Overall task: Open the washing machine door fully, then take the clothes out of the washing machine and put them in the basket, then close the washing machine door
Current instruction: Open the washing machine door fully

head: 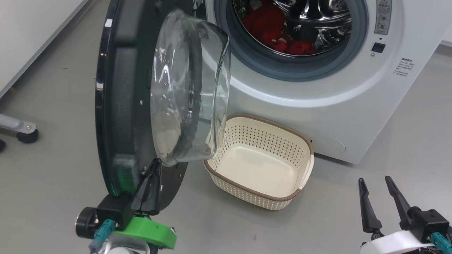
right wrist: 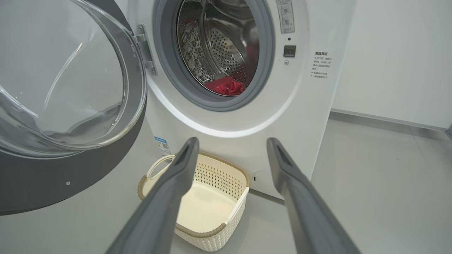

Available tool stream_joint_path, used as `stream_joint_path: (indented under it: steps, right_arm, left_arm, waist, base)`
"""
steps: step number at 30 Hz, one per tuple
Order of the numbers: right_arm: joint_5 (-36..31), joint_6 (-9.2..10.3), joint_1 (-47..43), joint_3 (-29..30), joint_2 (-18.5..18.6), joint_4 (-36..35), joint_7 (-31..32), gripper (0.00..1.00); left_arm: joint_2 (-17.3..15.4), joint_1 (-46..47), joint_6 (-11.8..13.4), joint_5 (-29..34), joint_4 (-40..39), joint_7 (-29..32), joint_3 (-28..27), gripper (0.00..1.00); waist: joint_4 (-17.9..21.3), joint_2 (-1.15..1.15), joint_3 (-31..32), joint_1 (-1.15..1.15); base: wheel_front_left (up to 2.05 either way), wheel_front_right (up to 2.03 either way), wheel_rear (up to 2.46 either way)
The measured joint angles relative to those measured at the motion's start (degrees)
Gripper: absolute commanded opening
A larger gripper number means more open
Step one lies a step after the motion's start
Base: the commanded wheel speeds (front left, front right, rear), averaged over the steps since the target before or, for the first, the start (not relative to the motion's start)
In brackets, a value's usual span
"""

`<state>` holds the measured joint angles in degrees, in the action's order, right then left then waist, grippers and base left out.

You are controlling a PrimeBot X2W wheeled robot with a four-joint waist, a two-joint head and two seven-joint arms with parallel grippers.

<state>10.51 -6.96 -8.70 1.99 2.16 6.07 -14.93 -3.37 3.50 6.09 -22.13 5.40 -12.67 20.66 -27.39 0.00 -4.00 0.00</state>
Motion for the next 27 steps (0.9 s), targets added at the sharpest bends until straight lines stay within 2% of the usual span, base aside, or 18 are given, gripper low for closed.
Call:
stream_joint_path:
  steps: [27]
  right_arm:
    - [-0.58,-0.02,2.87,0.43,0.94,-1.08,0.0,1.0]
  left_arm:
    - [0.04,0.47,0.26,-1.56,1.91,-1.6,-18.94,0.0]
  waist:
    - [2.59,0.0,-6.19,0.0]
  base:
    - [0.0,0.0,0.0]
